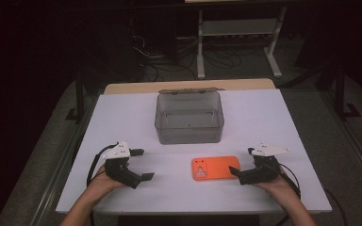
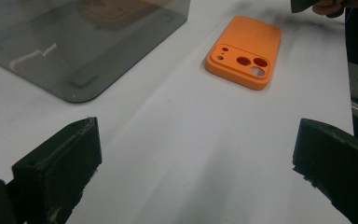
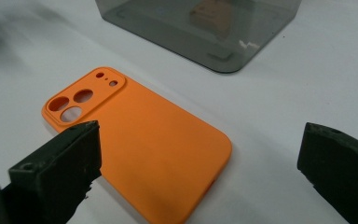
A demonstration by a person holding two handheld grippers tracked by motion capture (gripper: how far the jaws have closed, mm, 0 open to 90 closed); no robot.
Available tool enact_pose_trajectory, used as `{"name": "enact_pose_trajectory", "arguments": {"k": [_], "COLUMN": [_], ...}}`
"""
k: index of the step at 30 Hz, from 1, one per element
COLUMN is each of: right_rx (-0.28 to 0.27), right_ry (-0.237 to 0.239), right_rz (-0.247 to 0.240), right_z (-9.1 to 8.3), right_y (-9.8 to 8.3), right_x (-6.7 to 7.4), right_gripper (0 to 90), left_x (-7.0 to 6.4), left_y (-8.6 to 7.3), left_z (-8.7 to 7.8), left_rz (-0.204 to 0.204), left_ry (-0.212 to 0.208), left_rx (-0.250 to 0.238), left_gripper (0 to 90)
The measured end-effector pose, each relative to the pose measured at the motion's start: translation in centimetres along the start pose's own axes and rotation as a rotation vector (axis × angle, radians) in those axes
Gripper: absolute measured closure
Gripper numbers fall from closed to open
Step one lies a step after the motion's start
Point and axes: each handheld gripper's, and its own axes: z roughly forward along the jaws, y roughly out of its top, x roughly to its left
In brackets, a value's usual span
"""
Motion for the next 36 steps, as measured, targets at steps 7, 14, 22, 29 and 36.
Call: {"name": "enact_pose_trajectory", "arguments": {"k": [7, 14, 22, 29, 36], "right_rx": [0.002, 0.006, 0.009, 0.026, 0.048], "right_ry": [0.001, 0.001, 0.000, 0.003, 0.021], "right_rz": [-0.002, -0.001, -0.007, -0.004, -0.011], "right_z": [-0.01, 0.06, -0.03, -0.08, -0.83], "right_y": [0.01, 0.03, -0.02, 0.14, 0.80], "right_x": [-0.01, -0.03, 0.01, 0.04, 0.56], "right_gripper": [0.0, 0.0, 0.0, 0.0, 12.3], "left_x": [0.04, 0.02, 0.08, 0.04, 0.05], "left_y": [-0.02, 0.04, 0.05, 0.04, 0.05], "left_z": [-0.07, -0.19, -0.17, -0.18, -0.19], "left_rz": [-0.005, -0.006, -0.008, -0.005, -0.007], "left_ry": [-0.001, -0.005, -0.003, -0.004, -0.003], "left_rx": [-0.004, -0.009, -0.006, -0.001, 0.000], "left_gripper": [0.6, 0.7, 0.7, 0.7, 0.7]}}
